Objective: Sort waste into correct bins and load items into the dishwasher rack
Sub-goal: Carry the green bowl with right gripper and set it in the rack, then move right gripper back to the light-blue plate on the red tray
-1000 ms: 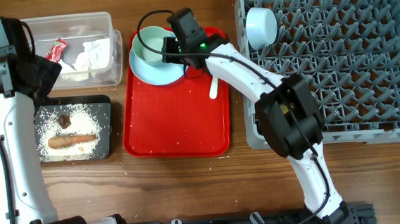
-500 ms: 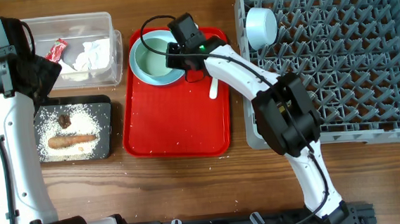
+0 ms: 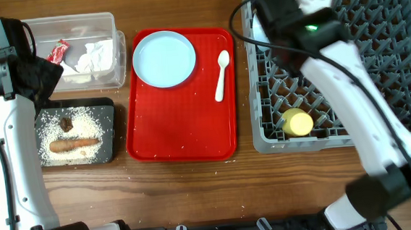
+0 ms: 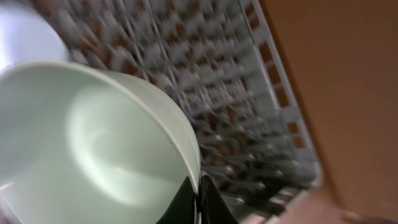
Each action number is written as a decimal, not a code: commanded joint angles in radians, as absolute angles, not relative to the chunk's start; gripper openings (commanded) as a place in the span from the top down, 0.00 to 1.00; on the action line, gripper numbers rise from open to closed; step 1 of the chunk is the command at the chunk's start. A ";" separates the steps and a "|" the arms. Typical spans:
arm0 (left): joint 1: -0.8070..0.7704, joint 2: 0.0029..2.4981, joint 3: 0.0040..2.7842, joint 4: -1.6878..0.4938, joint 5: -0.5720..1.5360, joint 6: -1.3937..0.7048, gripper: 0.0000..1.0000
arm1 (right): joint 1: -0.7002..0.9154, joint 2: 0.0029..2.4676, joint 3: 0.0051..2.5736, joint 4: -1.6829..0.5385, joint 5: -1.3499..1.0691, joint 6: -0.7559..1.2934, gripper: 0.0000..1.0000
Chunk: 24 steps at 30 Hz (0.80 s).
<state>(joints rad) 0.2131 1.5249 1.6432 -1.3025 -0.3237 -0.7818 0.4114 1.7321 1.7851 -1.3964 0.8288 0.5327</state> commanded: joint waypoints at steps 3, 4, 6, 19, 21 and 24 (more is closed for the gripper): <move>0.211 1.524 1.654 -1.303 -0.323 -0.766 0.00 | 0.418 1.884 1.758 -1.470 0.987 0.546 0.96; 0.211 1.524 1.654 -1.302 -0.323 -0.766 0.00 | 0.418 1.907 1.758 -1.471 0.999 0.532 0.96; 0.211 1.524 1.654 -1.302 -0.323 -0.766 0.00 | 0.418 1.959 1.758 -1.471 1.090 0.523 0.96; 0.211 1.524 1.654 -1.303 -0.323 -0.766 0.00 | 0.521 2.119 1.757 -1.216 1.421 0.340 0.96; 0.211 1.524 1.654 -1.303 -0.323 -0.766 0.00 | 0.521 2.119 1.757 -1.242 1.419 0.343 0.96; 0.211 1.524 1.654 -1.303 -0.323 -0.766 0.00 | 0.521 2.119 1.752 -1.249 1.288 0.342 0.96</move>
<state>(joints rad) 0.2131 1.5249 1.6432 -1.3022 -0.3237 -0.7818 0.5213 2.1113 1.7535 -1.2411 1.3598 0.3492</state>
